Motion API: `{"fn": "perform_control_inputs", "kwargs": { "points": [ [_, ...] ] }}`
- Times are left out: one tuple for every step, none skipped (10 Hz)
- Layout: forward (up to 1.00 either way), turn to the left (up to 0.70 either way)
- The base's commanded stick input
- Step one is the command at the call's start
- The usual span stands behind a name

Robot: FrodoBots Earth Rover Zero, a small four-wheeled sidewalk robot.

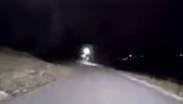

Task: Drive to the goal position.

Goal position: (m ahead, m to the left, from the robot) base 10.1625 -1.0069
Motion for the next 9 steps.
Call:
{"fn": "perform_control_inputs", "kwargs": {
  "points": [
    [0.70,0.00],
    [0.70,0.00],
    [0.70,0.00],
    [0.70,0.00],
    [0.70,-0.02],
    [0.70,-0.12],
    [0.70,-0.26],
    [0.70,-0.07],
    [0.70,0.00]
  ]
}}
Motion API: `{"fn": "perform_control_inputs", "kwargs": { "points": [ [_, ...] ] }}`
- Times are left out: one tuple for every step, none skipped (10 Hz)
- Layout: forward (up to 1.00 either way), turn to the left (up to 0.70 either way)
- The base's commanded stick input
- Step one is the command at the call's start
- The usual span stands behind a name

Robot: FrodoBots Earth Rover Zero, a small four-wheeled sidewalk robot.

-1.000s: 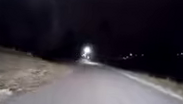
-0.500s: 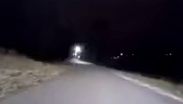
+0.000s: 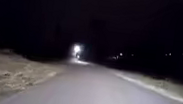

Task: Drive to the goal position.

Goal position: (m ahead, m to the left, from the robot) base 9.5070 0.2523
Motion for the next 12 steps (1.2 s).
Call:
{"fn": "perform_control_inputs", "kwargs": {
  "points": [
    [0.70,0.00],
    [0.70,0.00],
    [0.70,0.00],
    [0.70,0.00],
    [0.70,0.00],
    [0.70,0.00],
    [0.70,0.00],
    [0.70,0.00],
    [0.70,0.00],
    [0.70,0.00],
    [0.70,0.00],
    [0.70,0.00]
  ]
}}
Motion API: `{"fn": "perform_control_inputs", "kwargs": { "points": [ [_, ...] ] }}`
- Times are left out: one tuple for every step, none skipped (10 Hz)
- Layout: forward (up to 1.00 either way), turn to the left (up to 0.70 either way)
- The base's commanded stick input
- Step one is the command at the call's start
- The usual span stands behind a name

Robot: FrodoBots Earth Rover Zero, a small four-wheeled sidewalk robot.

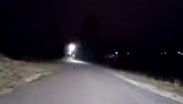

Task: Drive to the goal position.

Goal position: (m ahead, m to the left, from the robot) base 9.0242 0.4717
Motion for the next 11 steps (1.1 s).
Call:
{"fn": "perform_control_inputs", "kwargs": {
  "points": [
    [0.70,0.00],
    [0.70,0.00],
    [0.70,0.00],
    [0.70,0.00],
    [0.70,0.12],
    [0.70,0.30],
    [0.70,0.35],
    [0.70,0.31],
    [0.70,0.08],
    [0.70,0.00],
    [0.70,0.00]
  ]
}}
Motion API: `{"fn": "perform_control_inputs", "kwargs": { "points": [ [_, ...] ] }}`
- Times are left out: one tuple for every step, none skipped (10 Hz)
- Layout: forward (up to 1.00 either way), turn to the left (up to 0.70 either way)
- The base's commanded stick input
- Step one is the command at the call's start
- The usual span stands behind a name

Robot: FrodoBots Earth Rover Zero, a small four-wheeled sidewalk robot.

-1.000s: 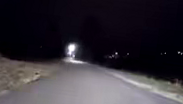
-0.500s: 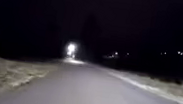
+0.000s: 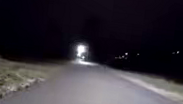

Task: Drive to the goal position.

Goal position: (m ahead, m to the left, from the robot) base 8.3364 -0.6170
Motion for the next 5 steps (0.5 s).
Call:
{"fn": "perform_control_inputs", "kwargs": {
  "points": [
    [0.70,0.00],
    [0.70,0.00],
    [0.70,0.00],
    [0.70,0.00],
    [0.70,0.00]
  ]
}}
